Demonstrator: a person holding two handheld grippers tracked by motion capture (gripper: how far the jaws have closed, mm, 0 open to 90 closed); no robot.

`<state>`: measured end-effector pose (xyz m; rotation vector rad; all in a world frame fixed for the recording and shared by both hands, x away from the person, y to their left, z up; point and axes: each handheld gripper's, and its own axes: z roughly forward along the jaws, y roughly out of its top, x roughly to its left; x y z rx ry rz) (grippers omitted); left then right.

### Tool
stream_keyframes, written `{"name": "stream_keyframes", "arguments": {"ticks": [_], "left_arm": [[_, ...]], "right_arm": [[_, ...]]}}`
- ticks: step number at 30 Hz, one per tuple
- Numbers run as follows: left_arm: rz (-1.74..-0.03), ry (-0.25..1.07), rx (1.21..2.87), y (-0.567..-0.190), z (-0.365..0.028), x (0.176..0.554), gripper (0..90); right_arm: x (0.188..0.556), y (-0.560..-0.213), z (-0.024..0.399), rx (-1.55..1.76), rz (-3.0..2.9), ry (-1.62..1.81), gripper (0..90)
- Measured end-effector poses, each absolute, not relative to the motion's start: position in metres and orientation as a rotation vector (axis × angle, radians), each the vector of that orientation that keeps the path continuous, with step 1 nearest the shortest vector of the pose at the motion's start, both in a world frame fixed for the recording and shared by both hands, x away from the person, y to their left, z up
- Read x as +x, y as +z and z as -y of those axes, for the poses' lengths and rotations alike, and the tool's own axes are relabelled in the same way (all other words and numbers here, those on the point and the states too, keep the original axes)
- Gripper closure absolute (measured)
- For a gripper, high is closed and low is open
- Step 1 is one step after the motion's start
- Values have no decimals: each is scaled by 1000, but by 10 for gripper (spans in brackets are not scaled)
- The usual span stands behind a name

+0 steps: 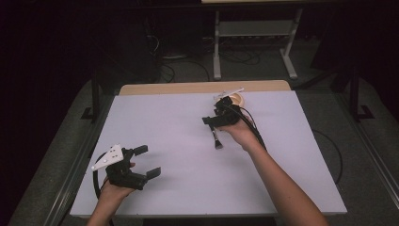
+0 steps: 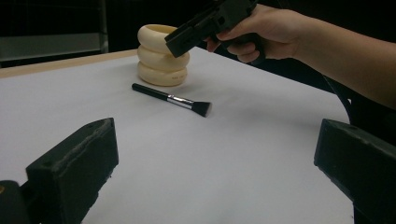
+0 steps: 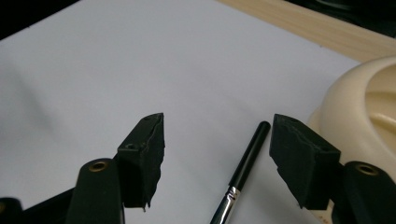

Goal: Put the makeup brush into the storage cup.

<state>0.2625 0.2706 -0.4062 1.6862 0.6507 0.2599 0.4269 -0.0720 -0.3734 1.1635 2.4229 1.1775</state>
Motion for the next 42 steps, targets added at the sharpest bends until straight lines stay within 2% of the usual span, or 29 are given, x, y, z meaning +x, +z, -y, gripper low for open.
{"name": "stream_keyframes", "arguments": {"ticks": [27,42], "left_arm": [[-653,255,1681,-407,-270,262,0],[-653,251,1680,-407,-270,262,0]], "right_arm": [[432,-397,65,1252,-2564,909,524],[435,-410,60,1267,-2609,777,562]]}}
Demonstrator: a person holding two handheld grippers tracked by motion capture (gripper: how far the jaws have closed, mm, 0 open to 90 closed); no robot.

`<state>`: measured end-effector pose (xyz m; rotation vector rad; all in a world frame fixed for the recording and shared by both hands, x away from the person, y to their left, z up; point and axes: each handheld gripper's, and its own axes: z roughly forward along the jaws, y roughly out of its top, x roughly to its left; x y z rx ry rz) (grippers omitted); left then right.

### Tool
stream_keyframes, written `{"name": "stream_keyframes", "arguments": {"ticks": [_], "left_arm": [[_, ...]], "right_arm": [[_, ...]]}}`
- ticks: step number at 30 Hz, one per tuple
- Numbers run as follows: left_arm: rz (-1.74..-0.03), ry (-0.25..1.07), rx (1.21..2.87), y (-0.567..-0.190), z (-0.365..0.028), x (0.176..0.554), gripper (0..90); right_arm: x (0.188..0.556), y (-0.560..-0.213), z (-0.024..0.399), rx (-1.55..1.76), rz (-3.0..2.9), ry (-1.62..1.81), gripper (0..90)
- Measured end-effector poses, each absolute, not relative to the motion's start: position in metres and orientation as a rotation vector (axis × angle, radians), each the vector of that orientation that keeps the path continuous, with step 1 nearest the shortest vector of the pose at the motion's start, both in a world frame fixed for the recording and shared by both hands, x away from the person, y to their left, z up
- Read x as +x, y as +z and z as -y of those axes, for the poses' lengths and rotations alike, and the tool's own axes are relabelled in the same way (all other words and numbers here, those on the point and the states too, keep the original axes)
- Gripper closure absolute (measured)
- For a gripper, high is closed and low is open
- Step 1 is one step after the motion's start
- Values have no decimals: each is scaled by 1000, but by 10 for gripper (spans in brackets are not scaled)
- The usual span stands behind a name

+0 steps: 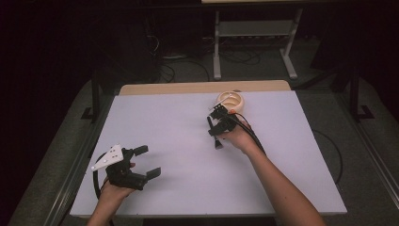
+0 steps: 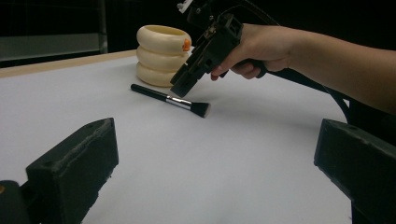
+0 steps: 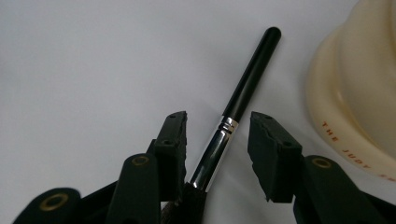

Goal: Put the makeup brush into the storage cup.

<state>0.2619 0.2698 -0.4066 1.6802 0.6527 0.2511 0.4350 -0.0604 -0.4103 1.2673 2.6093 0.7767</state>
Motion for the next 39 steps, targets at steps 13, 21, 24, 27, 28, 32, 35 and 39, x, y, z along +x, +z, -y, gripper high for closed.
{"name": "stream_keyframes", "arguments": {"ticks": [13,21,24,27,28,32,35,39], "left_arm": [[-654,248,1680,-407,-269,262,0],[-646,252,1685,-407,-269,262,0],[-650,251,1684,-407,-270,262,0],[-646,251,1685,-407,-269,262,0],[-646,251,1685,-407,-269,262,0],[-645,250,1690,-407,-269,262,0],[-646,251,1685,-407,-269,262,0],[-643,252,1691,-407,-269,263,0]], "right_arm": [[437,-420,58,1299,-2649,688,590],[438,-423,57,1329,-2671,648,606],[438,-424,57,1338,-2674,640,619],[439,-424,57,1336,-2679,639,636],[439,-424,57,1332,-2678,631,645],[439,-424,57,1334,-2678,628,666],[439,-424,57,1339,-2679,624,691],[439,-424,58,1336,-2684,625,708]]}}
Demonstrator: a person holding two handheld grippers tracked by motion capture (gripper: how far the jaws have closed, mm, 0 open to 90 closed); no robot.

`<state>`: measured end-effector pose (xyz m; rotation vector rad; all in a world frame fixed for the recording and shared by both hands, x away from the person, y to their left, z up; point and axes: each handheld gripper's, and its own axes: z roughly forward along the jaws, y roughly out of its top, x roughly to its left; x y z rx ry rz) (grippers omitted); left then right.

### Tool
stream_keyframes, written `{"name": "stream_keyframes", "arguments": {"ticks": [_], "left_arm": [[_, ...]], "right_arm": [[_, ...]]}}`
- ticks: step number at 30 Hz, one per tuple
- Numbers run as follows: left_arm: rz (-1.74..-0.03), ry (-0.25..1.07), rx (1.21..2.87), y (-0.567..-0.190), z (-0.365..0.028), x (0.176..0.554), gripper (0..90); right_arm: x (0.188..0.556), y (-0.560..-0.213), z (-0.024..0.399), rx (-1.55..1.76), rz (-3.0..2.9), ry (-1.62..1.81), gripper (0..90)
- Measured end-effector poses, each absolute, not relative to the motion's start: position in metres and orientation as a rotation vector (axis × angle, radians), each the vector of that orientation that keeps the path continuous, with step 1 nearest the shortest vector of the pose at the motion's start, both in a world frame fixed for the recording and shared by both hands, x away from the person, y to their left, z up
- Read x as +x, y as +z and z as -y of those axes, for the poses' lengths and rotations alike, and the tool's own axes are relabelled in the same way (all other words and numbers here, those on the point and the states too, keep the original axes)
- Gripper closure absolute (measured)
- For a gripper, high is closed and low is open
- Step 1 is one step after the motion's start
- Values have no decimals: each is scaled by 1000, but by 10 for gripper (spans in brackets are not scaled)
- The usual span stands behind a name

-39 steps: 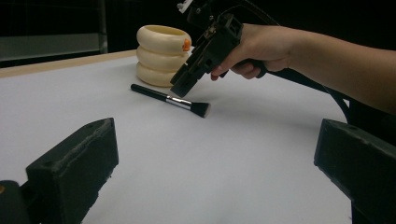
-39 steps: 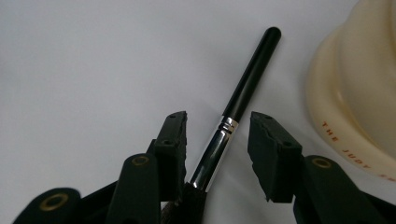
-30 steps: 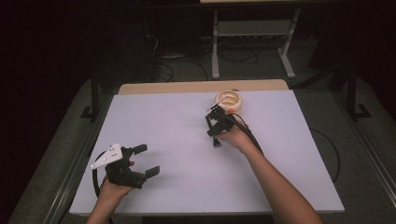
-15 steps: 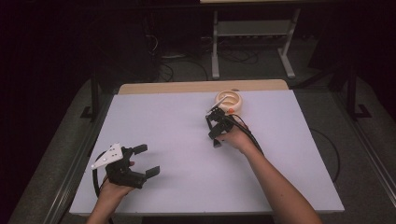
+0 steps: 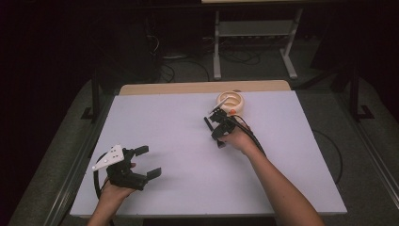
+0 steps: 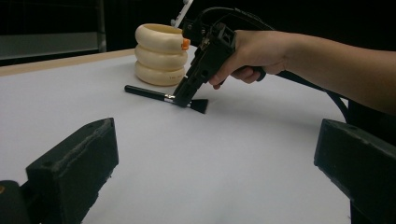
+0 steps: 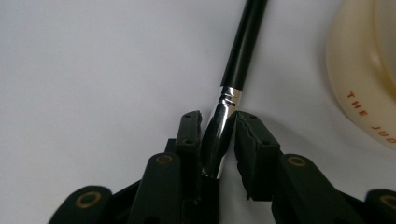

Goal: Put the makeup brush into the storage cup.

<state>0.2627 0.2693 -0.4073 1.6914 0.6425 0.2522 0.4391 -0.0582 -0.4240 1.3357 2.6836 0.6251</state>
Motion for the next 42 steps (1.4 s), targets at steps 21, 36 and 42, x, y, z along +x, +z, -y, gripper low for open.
{"name": "stream_keyframes", "arguments": {"ticks": [21,36,42], "left_arm": [[-651,246,1687,-408,-268,262,0],[-646,253,1692,-408,-269,263,0],[-644,257,1692,-407,-269,263,0]], "right_arm": [[438,-424,57,1316,-2665,595,766],[433,-409,75,1264,-2673,688,767],[422,-400,86,1182,-2693,723,767]]}}
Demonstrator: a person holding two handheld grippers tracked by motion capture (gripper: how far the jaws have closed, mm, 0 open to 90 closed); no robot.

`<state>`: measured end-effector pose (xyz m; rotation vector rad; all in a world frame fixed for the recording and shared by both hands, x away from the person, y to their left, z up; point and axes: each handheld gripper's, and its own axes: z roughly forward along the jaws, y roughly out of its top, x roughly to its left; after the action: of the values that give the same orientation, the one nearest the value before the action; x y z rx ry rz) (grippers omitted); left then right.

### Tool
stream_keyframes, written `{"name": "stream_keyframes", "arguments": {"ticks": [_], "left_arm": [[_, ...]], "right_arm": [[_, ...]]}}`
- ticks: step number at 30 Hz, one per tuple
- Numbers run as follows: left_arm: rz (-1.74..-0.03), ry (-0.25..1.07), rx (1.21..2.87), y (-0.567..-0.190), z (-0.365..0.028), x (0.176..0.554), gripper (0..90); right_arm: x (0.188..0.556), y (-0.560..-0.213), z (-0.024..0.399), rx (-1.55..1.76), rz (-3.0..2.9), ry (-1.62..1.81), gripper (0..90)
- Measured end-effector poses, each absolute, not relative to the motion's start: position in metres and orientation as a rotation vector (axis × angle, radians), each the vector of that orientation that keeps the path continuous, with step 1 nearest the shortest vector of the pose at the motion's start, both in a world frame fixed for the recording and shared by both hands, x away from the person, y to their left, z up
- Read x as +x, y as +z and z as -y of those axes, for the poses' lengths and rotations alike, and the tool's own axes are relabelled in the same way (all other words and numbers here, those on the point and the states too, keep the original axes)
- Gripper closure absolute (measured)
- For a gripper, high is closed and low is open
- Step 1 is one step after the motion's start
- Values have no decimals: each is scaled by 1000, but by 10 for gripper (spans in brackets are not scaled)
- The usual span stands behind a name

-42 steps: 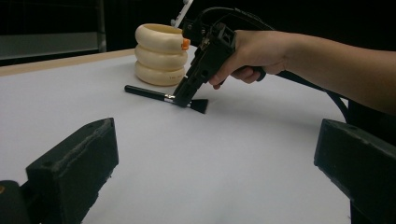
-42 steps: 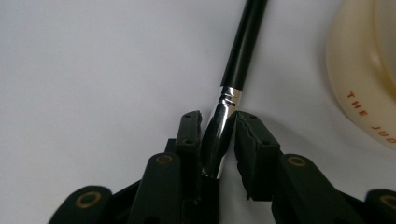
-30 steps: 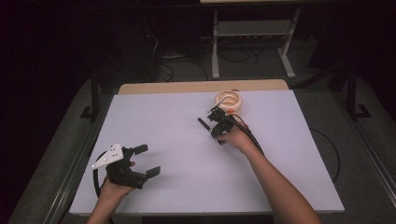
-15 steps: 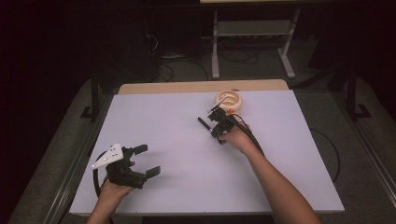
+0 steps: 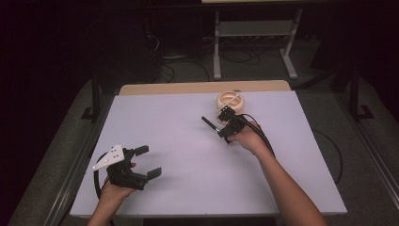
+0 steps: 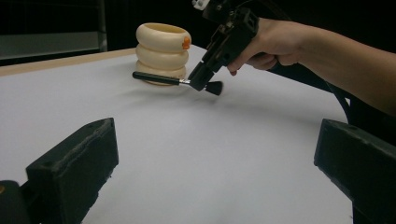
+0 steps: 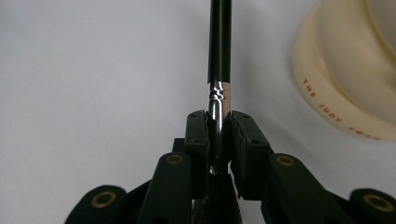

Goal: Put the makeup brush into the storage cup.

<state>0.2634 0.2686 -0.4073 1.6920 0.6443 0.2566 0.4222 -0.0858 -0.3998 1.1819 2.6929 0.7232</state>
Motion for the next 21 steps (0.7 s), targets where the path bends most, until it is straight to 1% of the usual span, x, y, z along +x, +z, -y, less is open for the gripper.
{"name": "stream_keyframes", "arguments": {"ticks": [21], "left_arm": [[-628,227,1710,-408,-264,265,0]], "right_arm": [[376,-372,132,984,-2774,784,767]]}}
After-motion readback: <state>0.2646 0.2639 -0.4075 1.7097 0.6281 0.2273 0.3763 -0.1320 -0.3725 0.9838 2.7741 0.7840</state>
